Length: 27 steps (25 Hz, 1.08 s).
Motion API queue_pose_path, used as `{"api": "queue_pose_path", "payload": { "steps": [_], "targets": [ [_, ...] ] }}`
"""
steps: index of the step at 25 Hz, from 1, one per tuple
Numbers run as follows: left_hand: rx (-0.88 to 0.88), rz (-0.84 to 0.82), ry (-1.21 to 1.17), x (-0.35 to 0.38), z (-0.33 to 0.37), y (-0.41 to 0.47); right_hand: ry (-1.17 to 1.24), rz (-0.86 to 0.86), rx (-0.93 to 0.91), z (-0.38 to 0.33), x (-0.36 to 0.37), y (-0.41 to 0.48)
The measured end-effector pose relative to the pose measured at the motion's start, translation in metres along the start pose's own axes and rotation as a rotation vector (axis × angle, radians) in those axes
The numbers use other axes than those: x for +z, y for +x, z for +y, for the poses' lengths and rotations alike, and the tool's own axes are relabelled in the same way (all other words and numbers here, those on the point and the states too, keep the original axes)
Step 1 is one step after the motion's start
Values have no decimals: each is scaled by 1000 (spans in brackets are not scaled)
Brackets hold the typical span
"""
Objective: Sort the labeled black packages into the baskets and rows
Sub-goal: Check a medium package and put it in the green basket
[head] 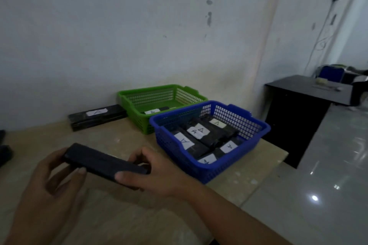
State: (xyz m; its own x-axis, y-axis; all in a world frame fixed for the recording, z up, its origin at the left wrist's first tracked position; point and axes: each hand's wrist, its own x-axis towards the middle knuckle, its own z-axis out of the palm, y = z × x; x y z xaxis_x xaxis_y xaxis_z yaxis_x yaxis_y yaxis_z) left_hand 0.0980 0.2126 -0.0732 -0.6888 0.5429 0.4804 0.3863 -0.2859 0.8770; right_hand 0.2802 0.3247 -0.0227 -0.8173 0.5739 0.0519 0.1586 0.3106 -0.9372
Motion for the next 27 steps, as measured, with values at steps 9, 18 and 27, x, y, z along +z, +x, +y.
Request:
{"api": "queue_pose_path", "payload": {
  "steps": [9,18,27],
  "targets": [
    [29,-142,-131,79,48,25,-86,93,50,-28,-62,-15],
    [-10,-131,13,111,31,98,-238,283,66,-33,-124,79],
    [-99,-83,240,134,-24,154,-740,285,66,-4,-220,194]
  ]
}}
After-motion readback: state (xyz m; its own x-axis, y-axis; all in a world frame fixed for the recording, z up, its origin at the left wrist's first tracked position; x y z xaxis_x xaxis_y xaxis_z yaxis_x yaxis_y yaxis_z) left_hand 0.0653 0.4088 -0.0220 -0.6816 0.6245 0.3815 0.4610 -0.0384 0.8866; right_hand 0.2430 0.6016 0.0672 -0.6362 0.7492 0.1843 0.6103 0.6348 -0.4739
